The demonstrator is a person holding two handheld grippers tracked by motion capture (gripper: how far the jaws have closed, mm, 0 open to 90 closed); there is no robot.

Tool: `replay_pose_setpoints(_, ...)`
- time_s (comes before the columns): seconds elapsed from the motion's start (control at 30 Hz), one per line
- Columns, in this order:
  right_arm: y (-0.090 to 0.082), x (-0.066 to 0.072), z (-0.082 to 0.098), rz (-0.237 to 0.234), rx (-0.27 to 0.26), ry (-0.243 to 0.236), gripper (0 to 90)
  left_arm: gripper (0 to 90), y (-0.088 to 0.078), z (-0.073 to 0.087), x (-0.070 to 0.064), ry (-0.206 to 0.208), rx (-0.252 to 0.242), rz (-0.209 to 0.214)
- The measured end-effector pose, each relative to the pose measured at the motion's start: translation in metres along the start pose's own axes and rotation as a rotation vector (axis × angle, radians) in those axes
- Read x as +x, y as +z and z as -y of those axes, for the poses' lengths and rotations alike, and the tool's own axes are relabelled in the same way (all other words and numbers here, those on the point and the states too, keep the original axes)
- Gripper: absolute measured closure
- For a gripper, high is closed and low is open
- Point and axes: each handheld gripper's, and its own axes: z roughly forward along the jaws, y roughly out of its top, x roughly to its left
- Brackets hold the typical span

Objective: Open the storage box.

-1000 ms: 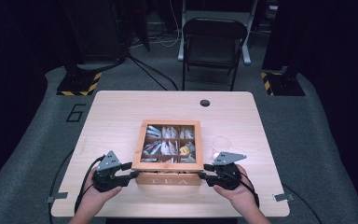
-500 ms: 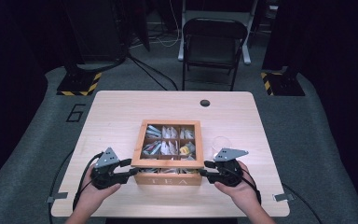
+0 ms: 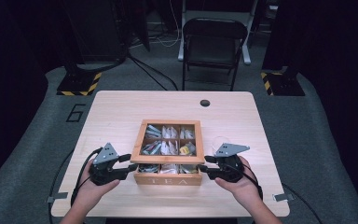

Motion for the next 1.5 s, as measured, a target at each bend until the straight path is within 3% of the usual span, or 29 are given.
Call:
replay_pose_setpoints(0.63,-0.012,-0.003,-0.025,0.031,-0.013,-0.044,55.8,53.2,-0.009,-0.024,0.006,0.031,-0.031,-0.02)
replay_pose_setpoints(1.5,-0.019,-0.009,-0.05,0.048,-0.034,-0.066,55.9,54.7,-0.016,-0.05,0.016,0.075,-0.03,-0.019)
